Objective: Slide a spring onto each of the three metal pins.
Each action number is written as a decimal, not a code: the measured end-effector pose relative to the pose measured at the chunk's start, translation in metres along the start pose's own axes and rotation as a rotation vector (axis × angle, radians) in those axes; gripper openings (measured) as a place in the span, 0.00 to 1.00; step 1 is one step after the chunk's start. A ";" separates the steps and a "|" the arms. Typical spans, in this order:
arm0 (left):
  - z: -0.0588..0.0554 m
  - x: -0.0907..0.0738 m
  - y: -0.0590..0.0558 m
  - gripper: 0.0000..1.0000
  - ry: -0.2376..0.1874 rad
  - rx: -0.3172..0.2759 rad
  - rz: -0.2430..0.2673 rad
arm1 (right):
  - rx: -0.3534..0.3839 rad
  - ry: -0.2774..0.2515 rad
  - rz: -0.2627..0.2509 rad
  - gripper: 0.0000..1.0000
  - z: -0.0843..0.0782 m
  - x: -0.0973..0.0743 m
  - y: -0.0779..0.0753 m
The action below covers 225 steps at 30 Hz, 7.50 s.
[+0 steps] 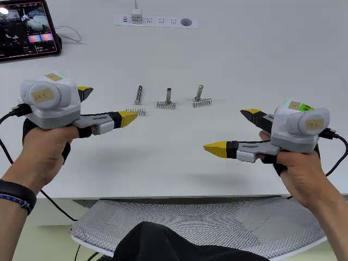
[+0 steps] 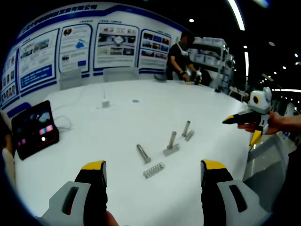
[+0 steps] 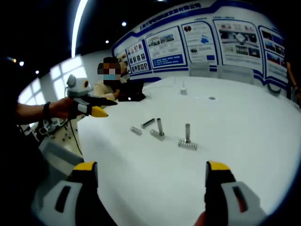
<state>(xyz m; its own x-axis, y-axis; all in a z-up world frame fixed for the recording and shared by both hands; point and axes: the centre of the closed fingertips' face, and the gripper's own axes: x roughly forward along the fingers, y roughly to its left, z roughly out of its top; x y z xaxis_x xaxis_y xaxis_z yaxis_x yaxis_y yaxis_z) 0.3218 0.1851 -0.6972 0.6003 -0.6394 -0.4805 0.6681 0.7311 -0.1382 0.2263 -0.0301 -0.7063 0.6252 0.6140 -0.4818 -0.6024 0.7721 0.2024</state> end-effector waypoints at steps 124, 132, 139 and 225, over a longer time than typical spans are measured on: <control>-0.013 0.103 0.029 0.07 0.267 0.177 0.008 | 0.059 0.033 0.012 0.93 -0.026 0.002 0.008; -0.012 0.097 0.031 0.07 0.259 0.176 0.015 | 0.059 0.033 0.017 0.93 -0.028 0.002 0.010; -0.010 0.089 0.036 0.07 0.244 0.174 0.037 | 0.059 0.030 0.015 0.93 -0.027 0.001 0.010; -0.016 0.088 0.011 0.08 0.224 0.153 -0.007 | 0.048 0.046 0.025 0.93 -0.031 0.001 0.014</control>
<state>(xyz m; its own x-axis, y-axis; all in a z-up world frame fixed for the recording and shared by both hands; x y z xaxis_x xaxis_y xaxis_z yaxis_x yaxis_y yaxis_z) 0.3753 0.1401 -0.7547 0.4943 -0.5637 -0.6618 0.7408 0.6714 -0.0186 0.2029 -0.0232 -0.7309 0.5861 0.6256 -0.5149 -0.5923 0.7644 0.2545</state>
